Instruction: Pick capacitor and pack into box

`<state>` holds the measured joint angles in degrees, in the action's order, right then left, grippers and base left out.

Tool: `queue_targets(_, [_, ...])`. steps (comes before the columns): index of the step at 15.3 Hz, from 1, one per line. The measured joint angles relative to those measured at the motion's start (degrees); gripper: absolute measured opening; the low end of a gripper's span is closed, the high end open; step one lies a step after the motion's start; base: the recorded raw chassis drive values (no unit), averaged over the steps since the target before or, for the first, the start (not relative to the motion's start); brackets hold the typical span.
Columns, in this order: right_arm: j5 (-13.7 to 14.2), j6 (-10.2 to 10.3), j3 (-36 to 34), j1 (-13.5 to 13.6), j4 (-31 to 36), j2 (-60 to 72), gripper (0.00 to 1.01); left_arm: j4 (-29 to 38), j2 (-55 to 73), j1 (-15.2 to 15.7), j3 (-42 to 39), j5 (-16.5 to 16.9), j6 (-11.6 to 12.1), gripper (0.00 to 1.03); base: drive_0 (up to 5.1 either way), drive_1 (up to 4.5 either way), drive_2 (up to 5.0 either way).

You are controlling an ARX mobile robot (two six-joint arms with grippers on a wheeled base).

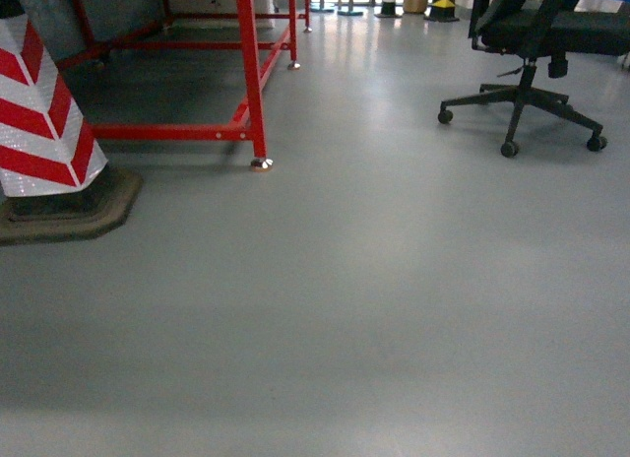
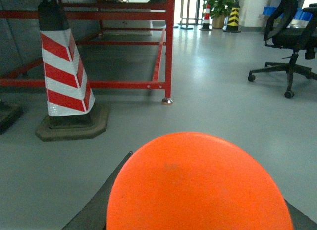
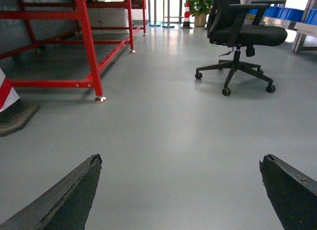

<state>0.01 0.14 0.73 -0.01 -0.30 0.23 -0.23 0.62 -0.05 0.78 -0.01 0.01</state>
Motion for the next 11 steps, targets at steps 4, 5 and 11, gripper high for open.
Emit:
queue_targets(4, [-0.02,0.00,0.00,0.00,0.00,0.00,0.98,-0.15,0.00,0.00,0.00,0.07,0.00,0.43,-5.1,2.25,2.3])
queue_targets(5, [-0.02,0.00,0.00,0.00,-0.07,0.00,0.98,-0.11,0.00,0.00,0.00,0.02,0.00,0.43,-4.9,2.38,2.4])
queue_targets(11, [0.00,0.00,0.00,0.00,-0.07,0.00,0.98,-0.24,0.00,0.00,0.00,0.00,0.00,0.43,-5.0,2.35,2.4])
